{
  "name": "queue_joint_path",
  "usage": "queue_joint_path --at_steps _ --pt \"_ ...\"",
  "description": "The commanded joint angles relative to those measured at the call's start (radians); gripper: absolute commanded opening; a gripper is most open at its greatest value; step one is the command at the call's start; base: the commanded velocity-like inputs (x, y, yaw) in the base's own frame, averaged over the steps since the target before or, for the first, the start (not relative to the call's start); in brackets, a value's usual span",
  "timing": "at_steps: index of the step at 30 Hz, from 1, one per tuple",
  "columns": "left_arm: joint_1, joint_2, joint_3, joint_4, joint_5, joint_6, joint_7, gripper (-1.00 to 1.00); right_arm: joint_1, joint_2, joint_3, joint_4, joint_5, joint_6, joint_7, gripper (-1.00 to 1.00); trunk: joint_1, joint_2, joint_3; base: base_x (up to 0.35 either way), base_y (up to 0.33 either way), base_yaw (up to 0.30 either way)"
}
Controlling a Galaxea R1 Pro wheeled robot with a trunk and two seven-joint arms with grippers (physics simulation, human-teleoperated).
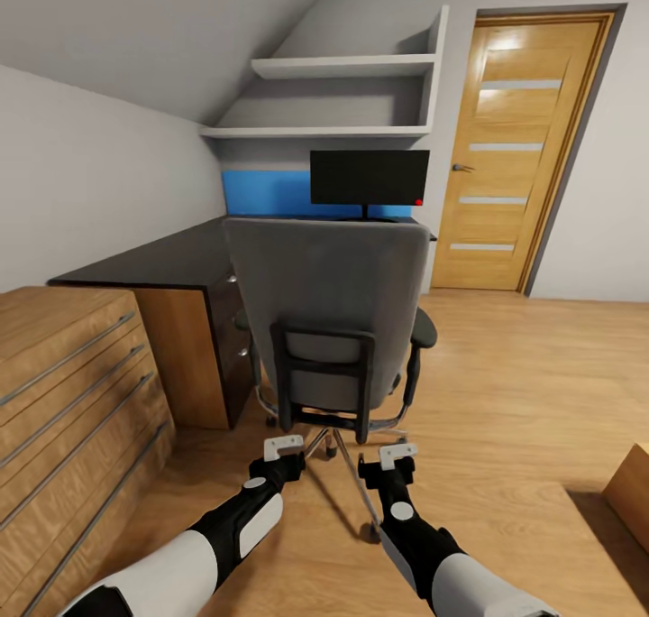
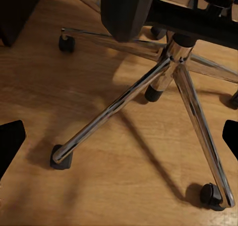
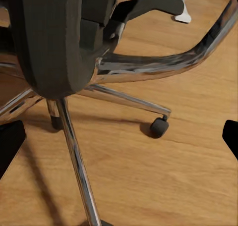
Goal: In the bedroom, organize the workspace by keeping the computer under the desk, ensuring the monitor is on the desk, placing the keyboard on the desk next to the monitor, placing the mouse on the desk next to the keyboard, moving the folder from the swivel chair onto the desk next to the mouse, stacking the notebook on top of the folder with the pen on top of the notebook, and positioning the swivel chair next to the desk.
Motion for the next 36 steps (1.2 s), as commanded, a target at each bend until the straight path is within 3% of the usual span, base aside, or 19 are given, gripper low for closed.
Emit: queue_joint_path --at_steps 1,11,22,36 --pt "-0.001 0.000 -0.008 0.000 0.010 -0.004 0.006 1.00 -0.001 0.000 0.004 0.002 0.010 -0.003 -0.009 1.00 0.000 0.000 -0.001 0.009 0.000 0.125" --pt "-0.001 0.000 -0.009 0.000 0.010 -0.004 0.006 1.00 0.000 0.000 0.008 0.004 0.009 -0.030 -0.010 1.00 0.000 0.000 -0.001 0.003 0.000 0.197" --pt "-0.001 0.000 -0.010 0.001 0.010 -0.004 0.006 1.00 -0.001 0.000 0.007 0.003 0.010 -0.034 -0.011 1.00 0.000 0.000 -0.001 0.013 0.000 0.043" --pt "-0.001 -0.001 -0.039 0.001 0.011 -0.004 0.006 1.00 -0.001 0.000 0.006 0.001 0.010 -0.034 -0.012 1.00 0.000 0.000 -0.001 0.274 0.000 0.002"
